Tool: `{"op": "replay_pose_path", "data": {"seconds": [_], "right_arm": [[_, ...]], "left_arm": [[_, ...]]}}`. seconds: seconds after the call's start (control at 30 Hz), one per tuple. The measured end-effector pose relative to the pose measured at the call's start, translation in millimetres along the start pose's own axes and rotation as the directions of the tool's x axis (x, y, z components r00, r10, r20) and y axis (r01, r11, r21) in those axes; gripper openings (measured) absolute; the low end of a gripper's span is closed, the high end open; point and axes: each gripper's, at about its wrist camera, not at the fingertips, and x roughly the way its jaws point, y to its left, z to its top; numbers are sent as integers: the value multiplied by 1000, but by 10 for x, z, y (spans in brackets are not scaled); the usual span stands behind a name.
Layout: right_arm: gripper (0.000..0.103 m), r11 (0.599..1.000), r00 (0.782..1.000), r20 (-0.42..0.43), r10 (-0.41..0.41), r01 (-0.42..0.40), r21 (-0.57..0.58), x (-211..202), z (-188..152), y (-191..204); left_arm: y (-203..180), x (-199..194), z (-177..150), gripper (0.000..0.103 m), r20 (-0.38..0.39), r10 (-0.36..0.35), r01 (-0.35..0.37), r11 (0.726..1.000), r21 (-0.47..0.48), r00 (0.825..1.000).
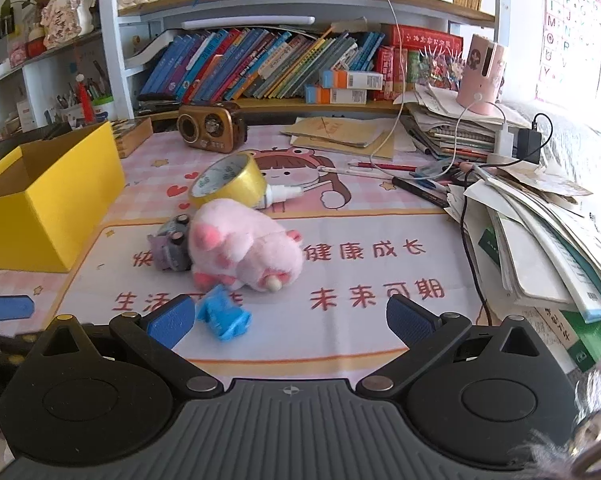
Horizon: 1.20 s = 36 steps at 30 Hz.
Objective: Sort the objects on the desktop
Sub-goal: 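Grasp the blue block with the left tool while the right tool grasps the pink plush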
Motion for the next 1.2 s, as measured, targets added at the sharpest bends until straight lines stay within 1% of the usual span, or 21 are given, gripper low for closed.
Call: {"op": "replay_pose_path", "data": {"seconds": [0.1, 0.17, 0.23, 0.3, 0.4, 0.5, 0.53, 0.57, 0.63, 0.73, 0.83, 0.93, 1.0, 1.1, 1.2], "right_arm": [[103, 1000, 1000, -14, 6, -6, 5, 104, 59, -130], [103, 1000, 1000, -24, 11, -11, 2, 166, 95, -207], [103, 1000, 999, -33, 19, -19, -2, 231, 131, -270], [103, 999, 999, -41, 30, -31, -10, 290, 158, -324], [103, 998, 997, -56, 52, -54, -29, 385, 204, -374], [103, 995, 994, -72, 88, -91, -48, 476, 257, -390], [103, 993, 992, -77, 101, -105, -57, 507, 277, -390], [103, 991, 990, -80, 112, -118, -65, 532, 288, -389], [103, 986, 987, -89, 136, -144, -81, 589, 323, -379], [103, 977, 977, -116, 181, -192, -96, 689, 374, -352], [103, 963, 961, -158, 228, -247, -110, 825, 419, -275], [103, 946, 941, -203, 272, -300, -125, 963, 458, -156], [103, 931, 931, -224, 289, -328, -159, 1053, 479, -44], [103, 902, 926, -238, 293, -351, -253, 1184, 480, 120], [103, 873, 931, -238, 276, -347, -344, 1311, 467, 238]], "left_arm": [[-133, 181, 38, 96, -9, -23, 23, 999, 23, 1000], [-220, 317, 54, 88, -19, -37, 37, 999, 37, 999], [-308, 458, 67, 82, -32, -46, 47, 998, 52, 998], [-383, 576, 68, 80, -43, -53, 56, 996, 69, 998], [-481, 756, 64, 73, -64, -44, 50, 994, 95, 997], [-518, 887, 69, 67, -74, -31, 39, 994, 101, 997], [-528, 929, 75, 61, -75, -31, 39, 994, 103, 997], [-533, 962, 77, 50, -78, -37, 45, 993, 105, 996], [-540, 1039, 76, 41, -90, -37, 48, 992, 117, 995], [-553, 1032, 83, 40, -81, -26, 36, 991, 132, 996], [-484, 915, 82, 40, -60, 0, 6, 995, 96, 998], [-337, 749, 64, 40, -45, 41, -40, 999, 22, 998], [-221, 621, 45, 40, -34, 74, -76, 996, -38, 997], [-52, 434, 30, 40, -12, 131, -131, 982, -135, 991], [72, 280, 27, 40, 5, 183, -178, 961, -210, 983]]}}
